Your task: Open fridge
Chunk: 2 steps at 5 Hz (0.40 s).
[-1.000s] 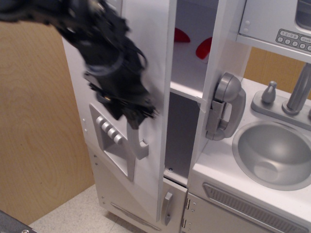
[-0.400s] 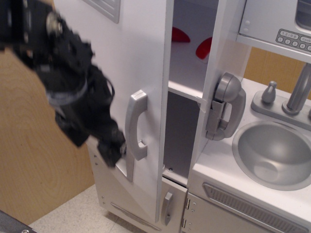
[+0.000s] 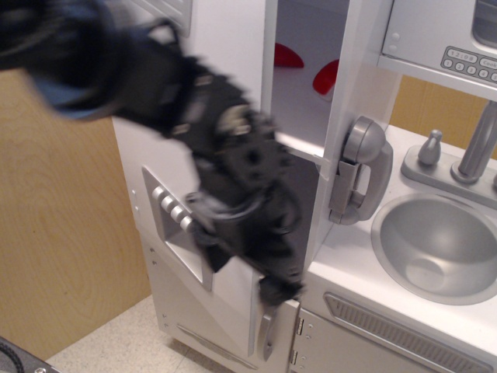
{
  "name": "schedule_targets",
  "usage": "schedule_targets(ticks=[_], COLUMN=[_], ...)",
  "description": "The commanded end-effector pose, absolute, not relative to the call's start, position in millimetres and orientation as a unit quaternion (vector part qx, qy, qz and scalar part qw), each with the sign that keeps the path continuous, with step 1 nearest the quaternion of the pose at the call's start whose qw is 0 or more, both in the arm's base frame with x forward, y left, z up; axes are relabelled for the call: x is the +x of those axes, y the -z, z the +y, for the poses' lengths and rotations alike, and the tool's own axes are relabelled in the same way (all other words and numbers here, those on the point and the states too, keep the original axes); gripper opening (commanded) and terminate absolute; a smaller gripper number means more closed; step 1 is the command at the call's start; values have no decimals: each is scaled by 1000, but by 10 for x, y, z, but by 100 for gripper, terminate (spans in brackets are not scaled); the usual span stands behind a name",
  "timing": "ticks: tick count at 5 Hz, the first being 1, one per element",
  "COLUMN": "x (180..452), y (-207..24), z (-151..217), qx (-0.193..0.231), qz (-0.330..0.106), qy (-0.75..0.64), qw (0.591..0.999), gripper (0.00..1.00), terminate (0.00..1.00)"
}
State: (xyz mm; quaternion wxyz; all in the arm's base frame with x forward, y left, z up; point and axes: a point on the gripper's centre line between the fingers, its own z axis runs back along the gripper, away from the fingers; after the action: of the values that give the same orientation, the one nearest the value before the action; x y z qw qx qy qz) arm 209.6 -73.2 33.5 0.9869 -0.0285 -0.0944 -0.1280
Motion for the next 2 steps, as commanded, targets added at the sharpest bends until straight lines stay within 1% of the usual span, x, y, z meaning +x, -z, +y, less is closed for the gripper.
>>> schedule_targets(ticks=[1, 2], x=[2461, 2638], y=[-491, -499], z=[-1173, -1244], qx=[-45, -49], qz=[-113, -106], qy=[154, 144], qw=[981, 983], gripper=[100, 100], terminate=[0, 0])
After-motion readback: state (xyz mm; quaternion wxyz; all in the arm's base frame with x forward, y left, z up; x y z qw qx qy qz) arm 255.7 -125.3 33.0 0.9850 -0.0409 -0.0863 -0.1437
